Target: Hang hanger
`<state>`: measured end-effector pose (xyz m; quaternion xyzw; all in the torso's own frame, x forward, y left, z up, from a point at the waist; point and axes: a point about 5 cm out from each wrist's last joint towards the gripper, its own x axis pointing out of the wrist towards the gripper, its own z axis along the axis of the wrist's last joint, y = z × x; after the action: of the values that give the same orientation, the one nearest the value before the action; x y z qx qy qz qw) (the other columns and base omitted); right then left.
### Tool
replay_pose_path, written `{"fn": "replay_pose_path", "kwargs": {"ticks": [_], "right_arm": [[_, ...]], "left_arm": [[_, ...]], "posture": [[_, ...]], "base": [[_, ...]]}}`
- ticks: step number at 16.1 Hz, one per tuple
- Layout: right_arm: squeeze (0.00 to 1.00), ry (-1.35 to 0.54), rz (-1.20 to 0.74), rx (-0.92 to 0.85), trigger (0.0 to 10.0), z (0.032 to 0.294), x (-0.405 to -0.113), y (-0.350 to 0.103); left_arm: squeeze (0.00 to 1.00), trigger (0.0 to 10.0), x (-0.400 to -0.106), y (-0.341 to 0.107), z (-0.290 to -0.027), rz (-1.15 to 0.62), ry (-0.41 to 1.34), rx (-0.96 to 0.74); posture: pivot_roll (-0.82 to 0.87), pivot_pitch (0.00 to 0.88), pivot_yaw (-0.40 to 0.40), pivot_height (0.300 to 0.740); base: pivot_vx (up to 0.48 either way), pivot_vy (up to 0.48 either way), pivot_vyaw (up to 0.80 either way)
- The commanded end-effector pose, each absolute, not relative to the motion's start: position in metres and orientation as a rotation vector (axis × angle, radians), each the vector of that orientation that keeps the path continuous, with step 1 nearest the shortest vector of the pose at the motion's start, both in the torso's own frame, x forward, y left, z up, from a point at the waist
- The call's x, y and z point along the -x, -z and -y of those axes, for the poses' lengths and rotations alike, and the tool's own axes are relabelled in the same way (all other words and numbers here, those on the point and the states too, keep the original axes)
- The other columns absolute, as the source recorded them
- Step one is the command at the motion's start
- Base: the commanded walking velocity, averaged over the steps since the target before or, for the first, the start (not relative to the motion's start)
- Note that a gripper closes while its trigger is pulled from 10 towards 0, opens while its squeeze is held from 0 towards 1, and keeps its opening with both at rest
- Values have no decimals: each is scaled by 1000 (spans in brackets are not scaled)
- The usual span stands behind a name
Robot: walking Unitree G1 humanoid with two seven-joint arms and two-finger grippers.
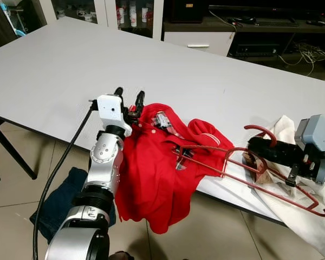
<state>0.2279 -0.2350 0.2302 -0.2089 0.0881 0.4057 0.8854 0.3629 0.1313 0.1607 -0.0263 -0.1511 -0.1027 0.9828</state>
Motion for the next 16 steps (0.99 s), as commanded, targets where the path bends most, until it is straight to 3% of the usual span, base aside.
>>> {"fn": "replay_pose_path", "kwargs": {"ticks": [1, 2, 5, 12, 16], "right_arm": [[0, -825, -196, 443, 10000, 238, -229, -232], [0, -826, -194, 442, 10000, 237, -229, -232], [0, -830, -192, 442, 10000, 236, -229, -232], [0, -811, -188, 424, 10000, 234, -226, -227], [0, -808, -182, 421, 9922, 233, -227, -226]], "left_arm": [[651, 10000, -364, -147, -123, 190, 253, 114], [16, 10000, -364, -139, -112, 108, 342, 195], [0, 10000, -363, -125, -91, -38, 477, 204], [0, 10000, -380, -123, -114, -237, 283, 206], [0, 10000, -385, -137, -115, -171, 264, 166]], "posture": [[-8, 102, -75, 740], [-9, 103, -75, 740], [-14, 103, -74, 740], [-15, 97, -46, 740], [-9, 96, -47, 740]], "base": [[0, 0, 0], [0, 0, 0], [0, 0, 0], [0, 0, 0], [0, 0, 0]]}}
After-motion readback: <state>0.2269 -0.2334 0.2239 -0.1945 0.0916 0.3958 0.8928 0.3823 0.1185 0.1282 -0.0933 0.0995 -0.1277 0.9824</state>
